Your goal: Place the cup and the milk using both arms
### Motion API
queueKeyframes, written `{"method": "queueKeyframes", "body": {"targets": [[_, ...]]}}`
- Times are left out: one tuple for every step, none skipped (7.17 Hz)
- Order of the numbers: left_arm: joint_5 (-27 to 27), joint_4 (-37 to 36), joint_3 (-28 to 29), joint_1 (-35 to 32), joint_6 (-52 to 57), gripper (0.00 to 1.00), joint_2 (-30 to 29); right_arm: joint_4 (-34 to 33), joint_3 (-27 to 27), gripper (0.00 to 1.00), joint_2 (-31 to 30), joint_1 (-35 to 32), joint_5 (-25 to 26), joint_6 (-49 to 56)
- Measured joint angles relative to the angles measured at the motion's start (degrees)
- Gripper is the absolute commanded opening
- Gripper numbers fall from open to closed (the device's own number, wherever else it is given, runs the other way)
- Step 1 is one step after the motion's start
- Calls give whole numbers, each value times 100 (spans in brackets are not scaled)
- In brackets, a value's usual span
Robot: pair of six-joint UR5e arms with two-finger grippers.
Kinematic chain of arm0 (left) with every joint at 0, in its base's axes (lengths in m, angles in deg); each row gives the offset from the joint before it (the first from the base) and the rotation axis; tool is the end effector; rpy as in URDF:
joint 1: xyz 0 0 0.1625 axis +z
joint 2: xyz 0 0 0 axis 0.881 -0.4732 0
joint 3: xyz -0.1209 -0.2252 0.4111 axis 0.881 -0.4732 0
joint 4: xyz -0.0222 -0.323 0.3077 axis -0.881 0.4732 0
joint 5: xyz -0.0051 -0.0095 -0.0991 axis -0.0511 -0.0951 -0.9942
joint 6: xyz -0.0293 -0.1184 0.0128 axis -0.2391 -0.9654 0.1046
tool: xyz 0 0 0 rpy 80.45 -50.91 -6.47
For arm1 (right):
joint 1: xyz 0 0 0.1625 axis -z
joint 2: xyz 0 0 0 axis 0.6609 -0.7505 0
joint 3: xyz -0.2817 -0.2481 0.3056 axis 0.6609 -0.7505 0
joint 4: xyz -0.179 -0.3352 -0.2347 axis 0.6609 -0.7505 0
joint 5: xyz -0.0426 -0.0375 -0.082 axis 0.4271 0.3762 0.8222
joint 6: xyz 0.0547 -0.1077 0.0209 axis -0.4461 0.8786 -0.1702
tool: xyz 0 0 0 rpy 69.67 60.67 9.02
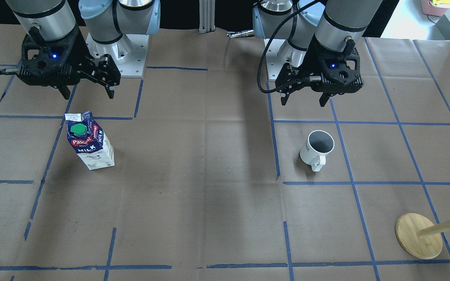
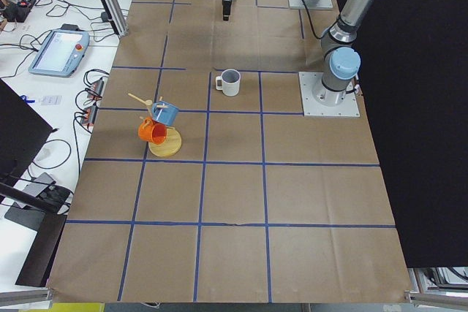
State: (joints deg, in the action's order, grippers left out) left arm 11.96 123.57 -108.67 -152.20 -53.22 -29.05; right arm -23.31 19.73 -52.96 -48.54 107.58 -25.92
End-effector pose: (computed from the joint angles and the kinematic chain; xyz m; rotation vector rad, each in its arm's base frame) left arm -0.1422 -0.5054 0.4988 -0.0028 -3.1006 0.0676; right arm 0.1321 -0.5110 0.5245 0.0756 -3.1368 0.0337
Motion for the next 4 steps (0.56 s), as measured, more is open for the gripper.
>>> {"method": "queueKeyframes", "body": {"targets": [[35,-55,-28,23,184,100,-80,0,0,100,0,0,2,-2],[68,-115,-85,79,323,100,-133,0,0,100,0,0,4,-3],[82,-228,-219,238,559,100,-181,0,0,100,0,0,2,-4],[84,-415,-441,503,981,100,-212,0,0,100,2,0,2,-4]]}}
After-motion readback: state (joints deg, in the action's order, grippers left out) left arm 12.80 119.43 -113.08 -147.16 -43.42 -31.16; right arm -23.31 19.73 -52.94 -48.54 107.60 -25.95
